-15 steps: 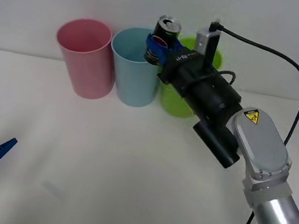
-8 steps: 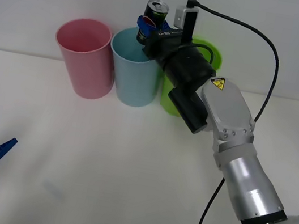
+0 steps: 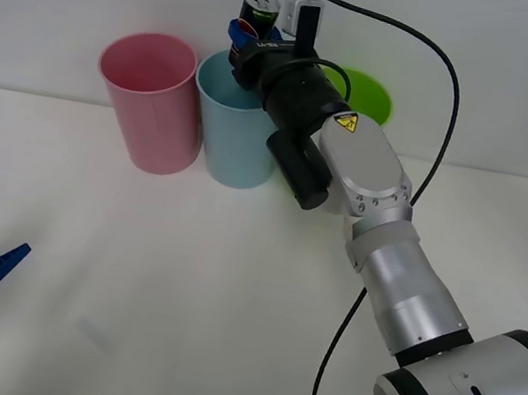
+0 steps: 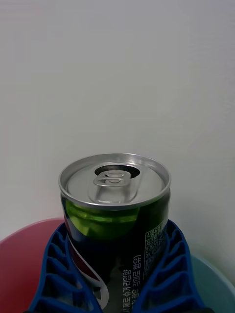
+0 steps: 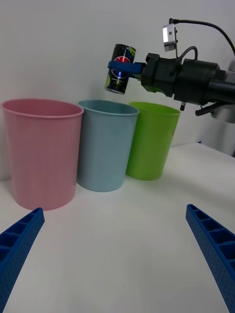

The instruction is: Grasp the object on the table and drop it into the matching bin: aluminum can to the light blue bin, PET bottle to the pink bin.

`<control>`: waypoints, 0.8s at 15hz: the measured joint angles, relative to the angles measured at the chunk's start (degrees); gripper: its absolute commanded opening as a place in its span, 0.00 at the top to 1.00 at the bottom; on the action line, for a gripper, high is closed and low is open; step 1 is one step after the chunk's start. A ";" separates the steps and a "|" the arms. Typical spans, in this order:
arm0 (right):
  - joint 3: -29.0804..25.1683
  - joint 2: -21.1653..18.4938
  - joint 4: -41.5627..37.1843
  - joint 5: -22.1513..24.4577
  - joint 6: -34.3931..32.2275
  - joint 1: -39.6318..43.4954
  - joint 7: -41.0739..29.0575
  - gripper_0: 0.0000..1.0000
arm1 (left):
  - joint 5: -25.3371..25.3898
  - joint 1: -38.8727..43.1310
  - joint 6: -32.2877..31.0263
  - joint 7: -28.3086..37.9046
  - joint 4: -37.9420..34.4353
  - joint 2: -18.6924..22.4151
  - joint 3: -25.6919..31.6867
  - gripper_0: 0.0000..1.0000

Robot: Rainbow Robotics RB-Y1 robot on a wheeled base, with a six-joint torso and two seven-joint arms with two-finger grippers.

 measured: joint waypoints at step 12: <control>0.01 -0.01 0.04 0.15 0.02 0.04 0.89 0.00 | 0.00 0.00 0.00 0.00 0.00 0.00 0.00 0.00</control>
